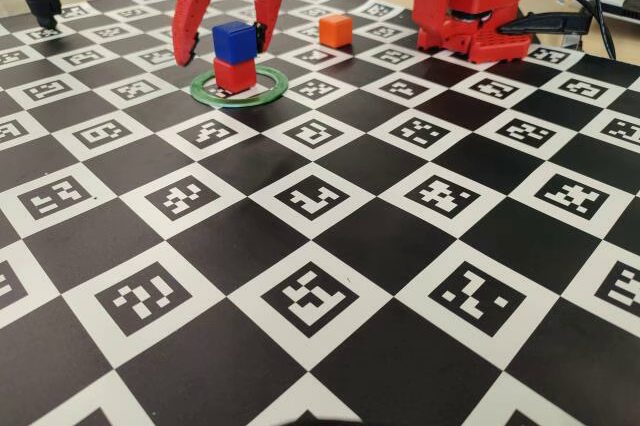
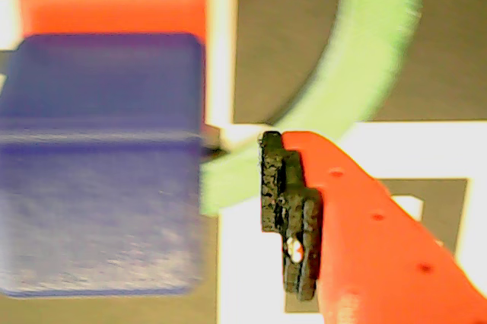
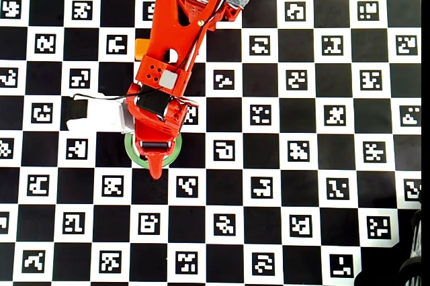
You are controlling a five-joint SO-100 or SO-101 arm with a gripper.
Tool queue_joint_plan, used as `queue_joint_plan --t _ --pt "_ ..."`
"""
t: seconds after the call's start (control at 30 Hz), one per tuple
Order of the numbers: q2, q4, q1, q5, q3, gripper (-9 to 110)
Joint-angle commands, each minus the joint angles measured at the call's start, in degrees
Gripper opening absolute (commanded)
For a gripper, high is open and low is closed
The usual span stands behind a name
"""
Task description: Grab the red cube then put it in the green circle then put the blue cube on top and finally the orange cube on top
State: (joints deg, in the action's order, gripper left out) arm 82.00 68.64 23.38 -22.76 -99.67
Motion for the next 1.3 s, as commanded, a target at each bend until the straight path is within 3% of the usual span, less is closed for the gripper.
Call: queue_joint_plan --t 0.0,0.77,1.27 --pt "6.5 2.5 1.3 -0.6 3.1 47" --pt "20.0 20.0 4.1 -3.6 10.2 47" --pt "28.2 24.4 20.2 -17.4 6.3 47"
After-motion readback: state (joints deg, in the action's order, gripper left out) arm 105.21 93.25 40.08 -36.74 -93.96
